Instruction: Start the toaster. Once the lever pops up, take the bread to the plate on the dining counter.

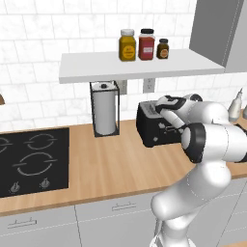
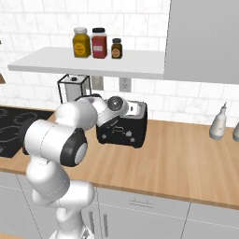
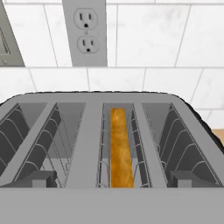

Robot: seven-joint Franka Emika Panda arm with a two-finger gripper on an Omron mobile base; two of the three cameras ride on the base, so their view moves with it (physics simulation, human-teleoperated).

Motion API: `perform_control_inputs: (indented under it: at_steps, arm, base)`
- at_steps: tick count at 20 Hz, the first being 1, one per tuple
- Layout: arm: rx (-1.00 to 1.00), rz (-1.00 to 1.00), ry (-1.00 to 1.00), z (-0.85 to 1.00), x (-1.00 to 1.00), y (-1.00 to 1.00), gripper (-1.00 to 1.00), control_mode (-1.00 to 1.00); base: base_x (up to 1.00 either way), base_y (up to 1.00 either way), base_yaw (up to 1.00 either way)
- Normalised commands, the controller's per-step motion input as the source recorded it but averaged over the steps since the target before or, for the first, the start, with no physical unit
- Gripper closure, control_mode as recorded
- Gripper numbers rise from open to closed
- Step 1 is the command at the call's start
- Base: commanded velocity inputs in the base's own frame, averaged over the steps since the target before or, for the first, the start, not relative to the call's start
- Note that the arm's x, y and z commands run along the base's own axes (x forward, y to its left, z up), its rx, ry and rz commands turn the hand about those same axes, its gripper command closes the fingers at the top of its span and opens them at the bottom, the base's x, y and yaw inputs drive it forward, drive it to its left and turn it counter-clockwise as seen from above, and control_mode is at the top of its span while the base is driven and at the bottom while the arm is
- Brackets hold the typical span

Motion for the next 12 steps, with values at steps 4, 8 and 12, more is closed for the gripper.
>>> perform_control_inputs:
  at_steps: [4, 8, 12]
  arm:
    - [0.00, 0.00, 0.00, 0.00, 0.00, 0.00, -1.00, -1.00]
    - [0.00, 0.00, 0.00, 0.00, 0.00, 0.00, -1.00, -1.00]
    - [0.00, 0.00, 0.00, 0.00, 0.00, 0.00, -1.00, -1.00]
  base:
    - [0.00, 0.00, 0.00]
    - [0.00, 0.00, 0.00]
    - [0.00, 0.00, 0.00]
